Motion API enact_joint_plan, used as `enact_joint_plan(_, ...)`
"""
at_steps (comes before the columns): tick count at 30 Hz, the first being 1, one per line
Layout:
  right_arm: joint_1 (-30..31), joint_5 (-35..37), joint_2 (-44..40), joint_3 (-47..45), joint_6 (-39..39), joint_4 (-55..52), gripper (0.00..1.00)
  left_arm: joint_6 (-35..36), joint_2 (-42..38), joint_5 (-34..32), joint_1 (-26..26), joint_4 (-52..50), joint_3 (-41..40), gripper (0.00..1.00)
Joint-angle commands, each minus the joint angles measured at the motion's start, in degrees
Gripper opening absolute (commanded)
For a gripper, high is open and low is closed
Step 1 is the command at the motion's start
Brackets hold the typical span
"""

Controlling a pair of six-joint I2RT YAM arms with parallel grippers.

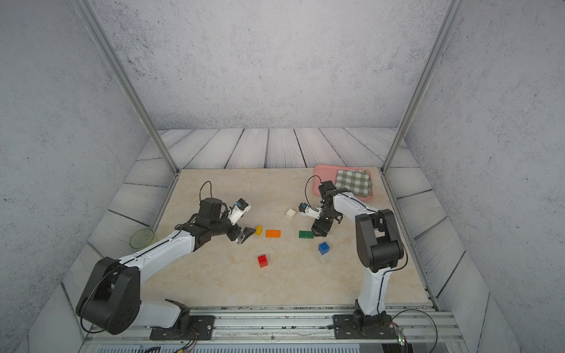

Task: Assemble a fork with lego
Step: Pick up the lego brick from the center of the board.

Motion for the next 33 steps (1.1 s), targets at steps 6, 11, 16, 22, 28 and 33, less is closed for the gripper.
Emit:
enact_joint_plan(6,0.27,-0.28,2.91,1.18,-1.54,-1.16,0.72,1.12,0.94,-0.36,-0.44,0.6,0.92,0.98)
enact_joint_plan(11,0.26,0.54,3.73,1.28,-2.03,-0.8,0.66,1.4,0.94,-0.61,-0.43,0.52,0.79,0.98)
enact_joint_plan(16,0.27,0.98,4.38,1.27,-2.52,0.33,0.6,1.39,1.33,-1.23,-0.46,0.86,0.77,0.98)
enact_joint_plan(22,0.26,1.19,5.41,1.42,-2.75,1.14,0.57,1.4,1.42,-1.76,-0.44,0.95,0.77,0.98)
enact_joint_plan(28,0.27,2.43,5.96,1.18,-2.43,3.84,0.62,1.58,1.49,-2.06,-0.44,0.77,0.78,0.98)
enact_joint_plan(33,0.26,1.19,5.38,0.73,-2.53,3.53,0.53,1.58,1.9,-2.03,-0.43,0.86,0.91,0.98)
